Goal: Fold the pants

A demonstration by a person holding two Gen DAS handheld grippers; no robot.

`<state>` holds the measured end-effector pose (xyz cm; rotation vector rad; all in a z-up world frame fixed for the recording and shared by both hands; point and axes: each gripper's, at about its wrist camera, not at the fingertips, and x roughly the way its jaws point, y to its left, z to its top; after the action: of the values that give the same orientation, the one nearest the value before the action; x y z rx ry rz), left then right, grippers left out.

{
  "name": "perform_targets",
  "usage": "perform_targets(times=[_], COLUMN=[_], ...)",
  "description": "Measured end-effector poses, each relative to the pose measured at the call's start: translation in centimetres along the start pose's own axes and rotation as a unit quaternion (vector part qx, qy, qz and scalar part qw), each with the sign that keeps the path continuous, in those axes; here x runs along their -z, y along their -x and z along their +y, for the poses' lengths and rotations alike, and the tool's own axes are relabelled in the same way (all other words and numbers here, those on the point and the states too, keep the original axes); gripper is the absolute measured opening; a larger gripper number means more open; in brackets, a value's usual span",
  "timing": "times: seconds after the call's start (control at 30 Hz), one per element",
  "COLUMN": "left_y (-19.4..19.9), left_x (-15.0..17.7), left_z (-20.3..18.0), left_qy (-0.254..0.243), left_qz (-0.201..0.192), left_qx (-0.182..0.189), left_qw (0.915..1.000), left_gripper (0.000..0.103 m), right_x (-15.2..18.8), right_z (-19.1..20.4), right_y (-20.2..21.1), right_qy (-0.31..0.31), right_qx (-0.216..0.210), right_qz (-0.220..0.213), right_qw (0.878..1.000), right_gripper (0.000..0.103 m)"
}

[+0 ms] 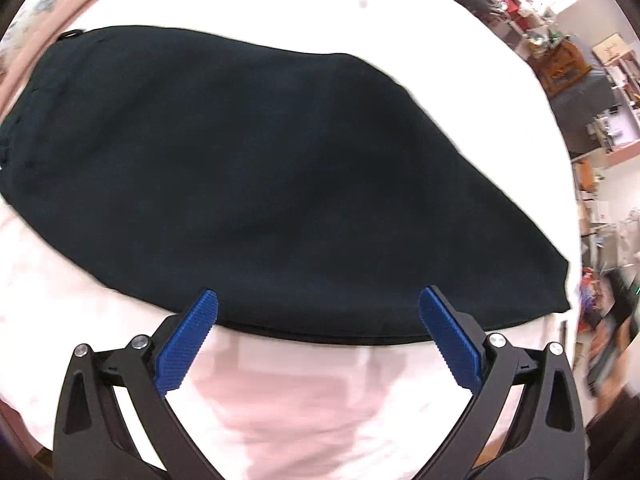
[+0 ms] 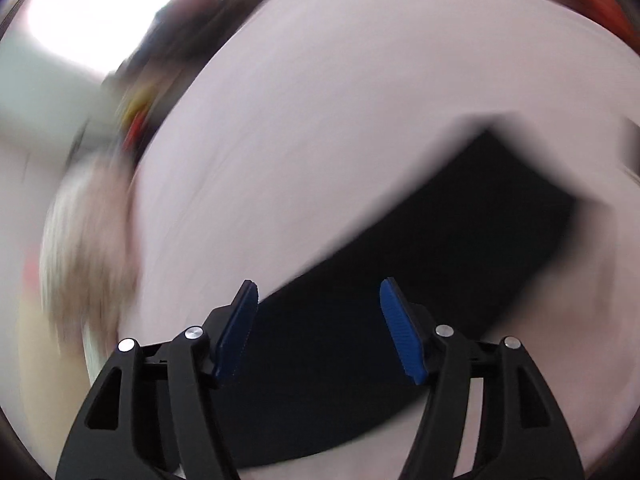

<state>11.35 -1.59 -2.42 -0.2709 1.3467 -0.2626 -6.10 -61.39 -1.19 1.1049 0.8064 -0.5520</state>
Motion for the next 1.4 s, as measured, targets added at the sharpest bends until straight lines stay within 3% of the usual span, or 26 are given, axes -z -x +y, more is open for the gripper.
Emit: perform_targets(times=[0.13,0.23,0.3,0.43,0.63,0.7,0.77,0.87,0.93,0.97,1.0,1.07,1.27,1.4], left_y=[-1.1,-2.4,-3.3,-3.4,-4.3,-4.5,-5.0,-5.3,-5.2,-5.3,-5.3,-5.3,-4.8,-3.7], left_x=[0.7,1.3,1.0,0.9,1.1,1.1,1.0,0.9,0.9,0.9,0.9,1.0,1.1,1.1], left_z=[-3.4,-5.4,-4.6,-4.7,-6.1,-6.2,-7.1,-7.8,-8.3,-8.7,-8.8,-8.9,-8.6,-5.9], left_qy=[0.013,0.027,0.029,0.016,-0.003,-0.008,-0.013,-0.019,-0.023,-0.025,-0.023,-0.022,-0.028,-0.002], left_qz=[0.016,0.031,0.048,0.058,0.07,0.075,0.078,0.077,0.073,0.072,0.072,0.071,0.061,0.049], left_qx=[0.037,0.052,0.053,0.048,0.034,0.03,0.027,0.027,0.025,0.028,0.03,0.029,0.017,0.004], left_qw=[0.9991,0.9978,0.997,0.997,0.997,0.9967,0.9965,0.9965,0.9967,0.9967,0.9967,0.9968,0.9976,0.9988], left_gripper=[0.101,0.101,0.101,0.101,0.101,0.101,0.101,0.101,0.101,0.101,0.101,0.101,0.101,0.101], right_x=[-2.3,-2.7,-2.7,-2.7,-2.3,-1.8,-1.5,-1.8,-2.2,-2.3,-2.4,-2.4,-2.1,-0.5], right_z=[-8.8,-10.4,-10.4,-9.8,-7.9,-7.1,-6.3,-6.8,-6.8,-6.7,-6.7,-6.2,-3.5,2.7], right_y=[1.2,-0.7,-2.2,-5.1,-5.2,-5.0,-5.0,-5.9,-6.3,-6.3,-6.2,-6.2,-3.3,-1.1], right_qy=[-0.106,-0.097,-0.077,-0.041,0.059,0.11,0.154,0.15,0.13,0.127,0.124,0.12,0.145,0.228], right_qx=[0.001,-0.018,-0.025,-0.036,-0.023,-0.013,-0.009,-0.006,-0.017,-0.023,-0.046,-0.061,-0.093,-0.133], right_qz=[-0.032,-0.017,-0.005,0.014,-0.005,-0.015,-0.028,-0.026,-0.029,-0.029,-0.023,-0.021,-0.048,-0.058], right_qw=[0.994,0.995,0.997,0.998,0.998,0.994,0.988,0.988,0.991,0.991,0.991,0.991,0.984,0.963], right_gripper=[0.066,0.065,0.065,0.065,0.065,0.055,0.051,0.05,0.049,0.038,0.018,0.013,0.011,0.01])
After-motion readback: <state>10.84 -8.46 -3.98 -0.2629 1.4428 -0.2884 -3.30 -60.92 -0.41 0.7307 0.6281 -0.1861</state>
